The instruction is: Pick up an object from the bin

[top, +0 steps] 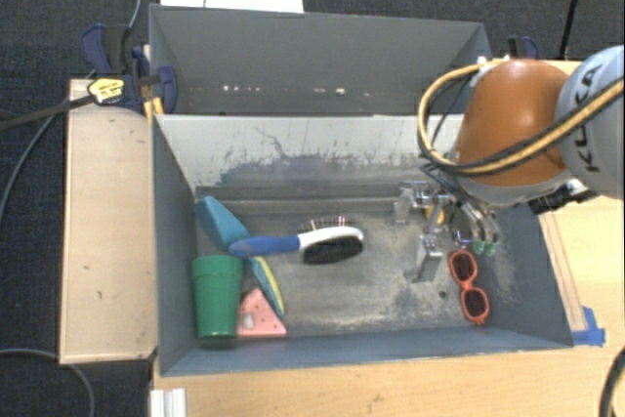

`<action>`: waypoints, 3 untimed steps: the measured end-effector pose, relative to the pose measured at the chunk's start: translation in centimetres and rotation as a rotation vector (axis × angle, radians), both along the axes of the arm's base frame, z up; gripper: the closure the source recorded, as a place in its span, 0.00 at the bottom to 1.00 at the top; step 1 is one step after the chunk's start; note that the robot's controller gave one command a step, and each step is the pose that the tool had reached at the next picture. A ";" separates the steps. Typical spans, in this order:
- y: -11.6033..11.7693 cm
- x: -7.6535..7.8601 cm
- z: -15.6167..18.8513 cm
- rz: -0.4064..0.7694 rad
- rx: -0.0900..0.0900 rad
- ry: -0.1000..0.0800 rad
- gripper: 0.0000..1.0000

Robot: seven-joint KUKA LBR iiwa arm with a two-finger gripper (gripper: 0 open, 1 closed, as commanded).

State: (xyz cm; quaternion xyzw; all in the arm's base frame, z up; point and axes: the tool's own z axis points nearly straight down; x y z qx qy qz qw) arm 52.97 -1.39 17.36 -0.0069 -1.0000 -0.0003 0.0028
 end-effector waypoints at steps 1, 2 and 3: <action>0.0 0.2 0.4 0.001 -0.001 -0.008 0.00; 5.2 3.7 -6.2 0.021 0.001 -0.011 0.00; 11.8 3.2 -3.5 0.213 0.000 -0.002 0.00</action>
Offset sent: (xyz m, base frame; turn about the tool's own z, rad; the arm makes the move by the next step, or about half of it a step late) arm 0.0519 0.0798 -0.1036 -0.0277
